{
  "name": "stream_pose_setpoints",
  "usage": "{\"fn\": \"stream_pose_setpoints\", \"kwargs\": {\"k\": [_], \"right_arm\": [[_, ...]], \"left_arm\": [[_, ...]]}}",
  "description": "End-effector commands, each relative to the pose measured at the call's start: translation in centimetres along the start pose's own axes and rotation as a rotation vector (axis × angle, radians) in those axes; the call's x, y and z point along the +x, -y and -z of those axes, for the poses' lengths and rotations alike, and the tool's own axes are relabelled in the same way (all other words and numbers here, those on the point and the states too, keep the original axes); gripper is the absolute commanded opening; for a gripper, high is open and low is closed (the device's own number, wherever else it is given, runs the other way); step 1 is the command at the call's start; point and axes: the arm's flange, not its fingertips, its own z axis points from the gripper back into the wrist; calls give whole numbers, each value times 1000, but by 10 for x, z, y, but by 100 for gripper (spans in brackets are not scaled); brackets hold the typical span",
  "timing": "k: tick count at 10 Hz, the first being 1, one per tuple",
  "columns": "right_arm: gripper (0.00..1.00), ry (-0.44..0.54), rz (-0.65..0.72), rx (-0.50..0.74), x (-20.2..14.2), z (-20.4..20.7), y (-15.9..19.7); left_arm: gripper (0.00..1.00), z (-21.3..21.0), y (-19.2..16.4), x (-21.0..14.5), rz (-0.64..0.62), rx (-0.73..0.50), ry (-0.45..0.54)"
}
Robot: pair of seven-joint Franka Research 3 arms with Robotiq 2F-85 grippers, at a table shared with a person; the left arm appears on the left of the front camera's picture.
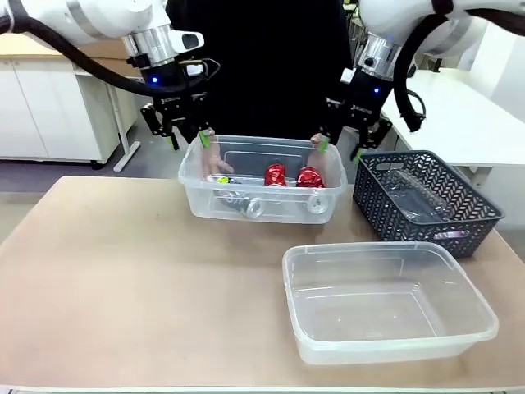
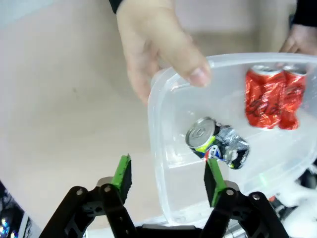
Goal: Sort the waste into each basket.
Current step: Release the Organizing box you were holding, then pick up the Organizing box on the right side of the table and lift it.
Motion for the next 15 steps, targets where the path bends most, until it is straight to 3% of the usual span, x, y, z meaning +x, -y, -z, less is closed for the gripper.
{"fn": "stream_pose_setpoints", "kwargs": {"k": [1,2,4,5,13,14,15], "right_arm": [[100,116,-103,160,-21,8,19],[100,193,-109,180,-23,7,21],[100,250,-91,196,-20,7,18],[100,193,-56,149,-11,-6,11],[100,199,-64,154,-14,0,13],[100,138,-112,214,-31,-24,62],[100,138,-102,304,-50,-48,110]], "left_arm": [[100,7,-13,-33,25,-29,192],[100,9,-13,-37,57,-27,264],[100,11,-13,-38,130,-31,305],[100,-5,-7,-24,27,-6,251],[100,-2,-5,-26,39,-16,258],[100,-20,-7,-50,108,72,201],[100,-35,-1,-83,179,17,194]]}}
